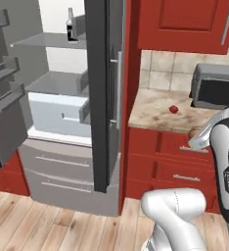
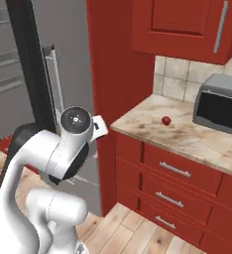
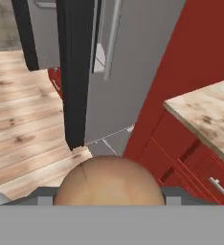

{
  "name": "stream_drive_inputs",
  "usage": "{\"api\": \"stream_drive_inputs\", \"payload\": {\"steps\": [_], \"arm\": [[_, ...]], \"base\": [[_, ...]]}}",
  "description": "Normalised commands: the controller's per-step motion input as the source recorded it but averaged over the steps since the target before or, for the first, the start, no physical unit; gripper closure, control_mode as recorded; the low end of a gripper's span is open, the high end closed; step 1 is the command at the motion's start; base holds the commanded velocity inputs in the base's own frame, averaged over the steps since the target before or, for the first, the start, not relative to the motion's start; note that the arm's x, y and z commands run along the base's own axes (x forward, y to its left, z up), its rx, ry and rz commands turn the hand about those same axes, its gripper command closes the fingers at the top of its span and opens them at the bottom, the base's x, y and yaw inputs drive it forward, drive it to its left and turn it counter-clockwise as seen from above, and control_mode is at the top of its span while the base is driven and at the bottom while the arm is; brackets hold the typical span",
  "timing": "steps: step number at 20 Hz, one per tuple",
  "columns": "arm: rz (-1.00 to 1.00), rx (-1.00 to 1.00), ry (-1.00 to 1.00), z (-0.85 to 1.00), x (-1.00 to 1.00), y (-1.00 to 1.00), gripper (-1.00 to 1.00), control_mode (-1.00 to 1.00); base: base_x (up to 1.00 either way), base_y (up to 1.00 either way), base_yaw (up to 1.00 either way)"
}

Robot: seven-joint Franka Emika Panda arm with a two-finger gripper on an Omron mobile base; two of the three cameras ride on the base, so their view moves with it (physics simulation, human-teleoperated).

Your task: Place the liquor on the top shelf of the fridge to keep it out of children's reach, and place the peach and bell pepper on lower shelves for easy access.

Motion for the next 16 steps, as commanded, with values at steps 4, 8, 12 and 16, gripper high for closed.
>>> {"api": "stream_drive_inputs", "payload": {"steps": [4,8,12,16], "arm": [[0.0,0.0,0.0,0.0,0.0,0.0,1.0,1.0],[0.0,0.0,0.0,0.0,0.0,0.0,1.0,1.0],[0.0,0.0,0.0,0.0,0.0,0.0,1.0,1.0],[0.0,0.0,0.0,0.0,0.0,0.0,1.0,1.0]], "base": [[-0.99,0.08,0.53],[-0.4,0.71,0.29],[0.0,0.95,0.02],[0.09,1.0,-0.19]]}}
